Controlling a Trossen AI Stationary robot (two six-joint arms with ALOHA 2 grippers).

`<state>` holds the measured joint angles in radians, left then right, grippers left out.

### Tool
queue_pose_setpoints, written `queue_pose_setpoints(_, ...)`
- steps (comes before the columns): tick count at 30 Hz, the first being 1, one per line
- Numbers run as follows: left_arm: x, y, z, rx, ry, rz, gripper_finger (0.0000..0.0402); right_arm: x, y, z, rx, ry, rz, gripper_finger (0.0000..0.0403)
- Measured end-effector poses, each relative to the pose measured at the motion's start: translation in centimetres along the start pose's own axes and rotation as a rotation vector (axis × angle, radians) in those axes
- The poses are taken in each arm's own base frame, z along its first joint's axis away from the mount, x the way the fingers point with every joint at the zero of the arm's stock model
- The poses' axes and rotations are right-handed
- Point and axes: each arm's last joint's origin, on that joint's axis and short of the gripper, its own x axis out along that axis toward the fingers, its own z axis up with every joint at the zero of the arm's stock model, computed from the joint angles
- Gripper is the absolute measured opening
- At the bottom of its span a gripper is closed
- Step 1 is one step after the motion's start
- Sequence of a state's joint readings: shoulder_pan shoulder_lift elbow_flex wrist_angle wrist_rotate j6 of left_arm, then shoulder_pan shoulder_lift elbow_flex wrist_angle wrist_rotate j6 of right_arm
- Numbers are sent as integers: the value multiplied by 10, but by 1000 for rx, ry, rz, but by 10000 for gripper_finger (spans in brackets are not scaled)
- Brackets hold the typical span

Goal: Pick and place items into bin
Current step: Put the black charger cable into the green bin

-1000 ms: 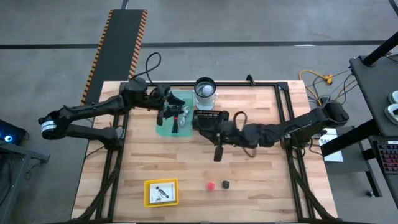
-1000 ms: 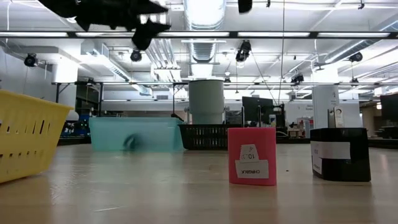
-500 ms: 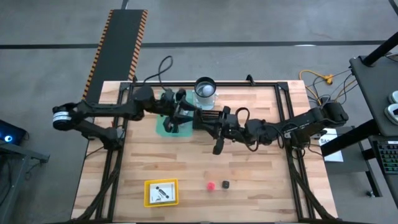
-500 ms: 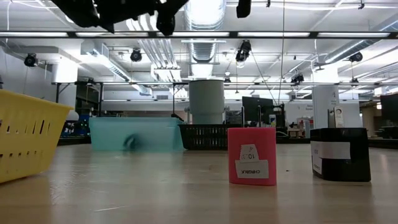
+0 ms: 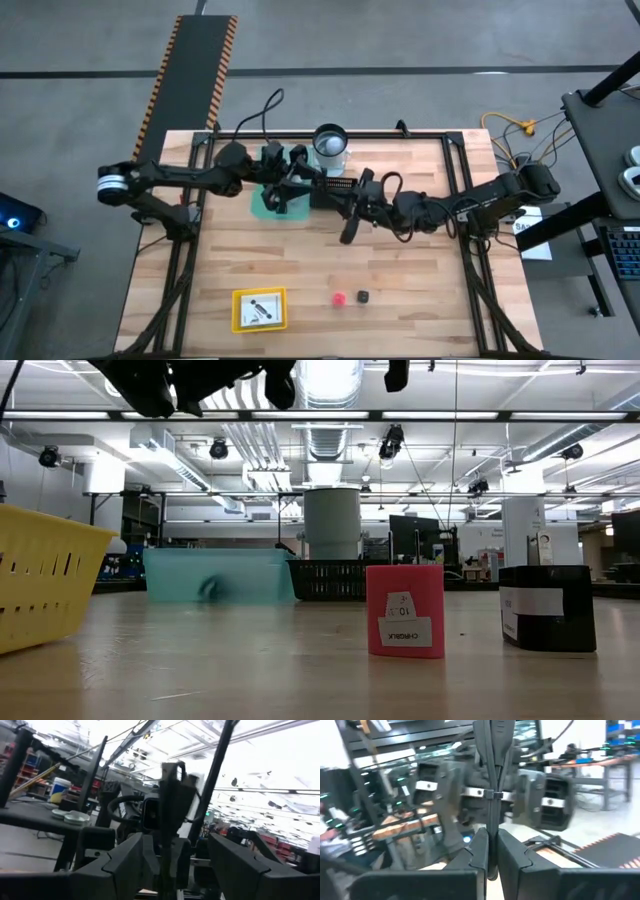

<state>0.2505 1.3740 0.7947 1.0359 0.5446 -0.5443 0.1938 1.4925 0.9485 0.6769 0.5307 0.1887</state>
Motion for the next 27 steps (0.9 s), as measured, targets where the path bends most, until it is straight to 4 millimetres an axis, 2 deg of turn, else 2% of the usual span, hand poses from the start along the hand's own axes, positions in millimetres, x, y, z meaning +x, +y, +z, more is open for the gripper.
queue_pose_setpoints(3, 3, 4, -3, -11, 0, 25, 207, 0, -2, 0, 26, -10, -50, 13)
queue_pose_setpoints(13, 13, 14, -10, -23, 7, 54, 207, 1, -2, 1, 25, -4, -52, 13)
queue_pose_setpoints(16, 13, 15, -10, -22, 5, 57, 195, 1, -2, 1, 39, -4, -52, 13)
queue_pose_setpoints(20, 13, 15, -11, -19, 19, 37, 152, 1, -2, 1, 37, 0, -52, 13)
queue_pose_setpoints(27, 13, 15, -11, -14, 20, 31, 27, 2, -1, 1, 39, 6, -46, 13)
